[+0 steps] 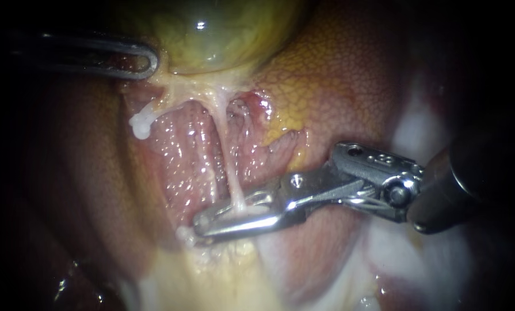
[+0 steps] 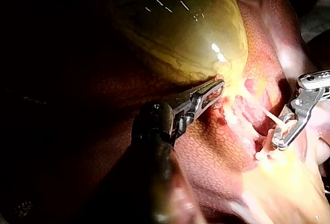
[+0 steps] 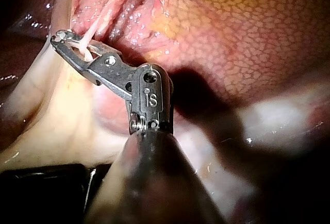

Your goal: Clipping first clip right tube

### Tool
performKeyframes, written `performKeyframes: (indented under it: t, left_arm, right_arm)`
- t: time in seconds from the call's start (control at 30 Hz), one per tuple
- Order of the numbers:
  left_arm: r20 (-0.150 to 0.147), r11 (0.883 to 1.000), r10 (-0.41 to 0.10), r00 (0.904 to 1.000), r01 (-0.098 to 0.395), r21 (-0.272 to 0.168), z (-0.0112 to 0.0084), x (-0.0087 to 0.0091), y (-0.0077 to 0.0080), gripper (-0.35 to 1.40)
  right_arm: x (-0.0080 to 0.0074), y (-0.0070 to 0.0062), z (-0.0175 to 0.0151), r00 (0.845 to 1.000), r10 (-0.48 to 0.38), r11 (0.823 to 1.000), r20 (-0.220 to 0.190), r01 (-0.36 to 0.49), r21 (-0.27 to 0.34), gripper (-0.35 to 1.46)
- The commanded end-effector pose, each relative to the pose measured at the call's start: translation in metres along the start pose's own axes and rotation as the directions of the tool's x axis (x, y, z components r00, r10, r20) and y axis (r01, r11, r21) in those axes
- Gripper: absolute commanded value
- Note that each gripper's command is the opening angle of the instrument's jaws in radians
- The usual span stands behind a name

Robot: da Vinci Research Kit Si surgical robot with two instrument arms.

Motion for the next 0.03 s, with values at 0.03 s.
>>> performKeyframes:
  t: [0.03]
  left_arm:
    - [0.000,1.000,0.000,1.0000,0.000,0.000,0.0000,0.0000,0.0000,-0.35]
  right_arm:
    - [0.0000,0.0000,0.0000,1.000,0.000,1.000,0.000,0.000,0.000,-0.35]
